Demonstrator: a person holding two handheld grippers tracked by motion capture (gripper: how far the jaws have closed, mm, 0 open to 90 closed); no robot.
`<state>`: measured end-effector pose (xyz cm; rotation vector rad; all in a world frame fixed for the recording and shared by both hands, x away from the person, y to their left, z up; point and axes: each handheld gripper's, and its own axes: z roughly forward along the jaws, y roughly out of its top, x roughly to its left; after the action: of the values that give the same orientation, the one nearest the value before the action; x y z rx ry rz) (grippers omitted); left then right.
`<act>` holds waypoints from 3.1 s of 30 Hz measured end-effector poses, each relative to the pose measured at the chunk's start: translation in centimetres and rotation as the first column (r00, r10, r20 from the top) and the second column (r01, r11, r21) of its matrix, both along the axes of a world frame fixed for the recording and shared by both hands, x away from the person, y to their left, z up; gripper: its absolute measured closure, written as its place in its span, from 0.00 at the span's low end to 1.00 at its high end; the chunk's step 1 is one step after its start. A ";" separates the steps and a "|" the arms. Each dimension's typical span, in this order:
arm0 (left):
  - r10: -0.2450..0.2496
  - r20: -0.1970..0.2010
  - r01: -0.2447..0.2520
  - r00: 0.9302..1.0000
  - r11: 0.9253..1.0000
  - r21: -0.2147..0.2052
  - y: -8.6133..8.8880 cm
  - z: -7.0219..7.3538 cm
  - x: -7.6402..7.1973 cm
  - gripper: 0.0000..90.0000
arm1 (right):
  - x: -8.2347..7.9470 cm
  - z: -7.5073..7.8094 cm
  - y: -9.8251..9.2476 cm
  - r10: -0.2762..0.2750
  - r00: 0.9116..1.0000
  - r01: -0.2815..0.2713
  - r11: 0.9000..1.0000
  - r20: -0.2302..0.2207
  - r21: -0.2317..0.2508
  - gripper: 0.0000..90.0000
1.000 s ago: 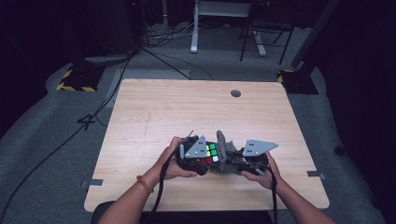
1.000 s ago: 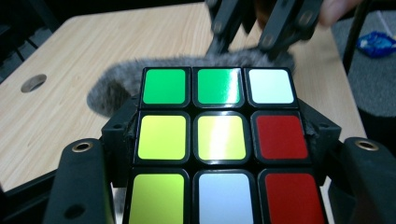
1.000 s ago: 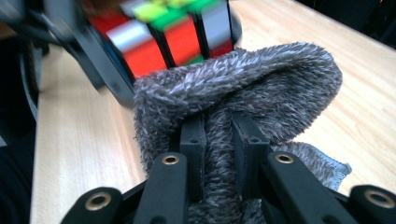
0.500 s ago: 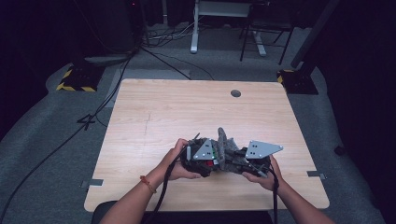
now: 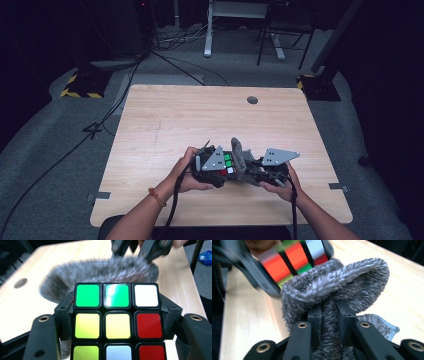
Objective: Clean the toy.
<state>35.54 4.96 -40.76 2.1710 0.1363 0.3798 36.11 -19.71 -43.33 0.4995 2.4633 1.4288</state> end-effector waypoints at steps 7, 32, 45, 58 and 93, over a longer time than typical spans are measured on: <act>-0.023 -0.013 0.022 1.000 0.998 -0.064 0.2 0.3 0.0 0.37 | 0.5 -0.8 0.0 0.021 0.998 -0.019 0.999 -0.058 0.029 0.84; -0.009 -0.048 0.009 0.999 1.000 0.010 -0.2 -0.6 0.6 0.37 | -0.6 1.3 -1.0 0.016 0.999 -0.019 0.994 0.036 0.105 0.85; -0.015 -0.054 0.012 0.998 0.998 -0.057 0.2 -0.1 0.7 0.37 | 0.1 -0.6 -0.1 0.016 0.999 -0.017 0.999 -0.032 -0.045 0.85; -0.023 -0.047 0.021 0.999 0.999 -0.026 0.1 -0.4 0.5 0.37 | -0.4 0.9 -1.0 0.027 1.000 -0.026 0.997 -0.007 0.069 0.85; -0.038 -0.054 0.032 0.998 0.994 -0.102 0.0 0.1 0.7 0.37 | -0.1 -0.3 -0.4 0.003 0.999 -0.004 1.000 -0.039 -0.015 0.86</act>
<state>36.22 5.01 -40.66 2.0824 0.1456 0.2859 36.06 -20.14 -43.61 0.5252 2.5046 1.4136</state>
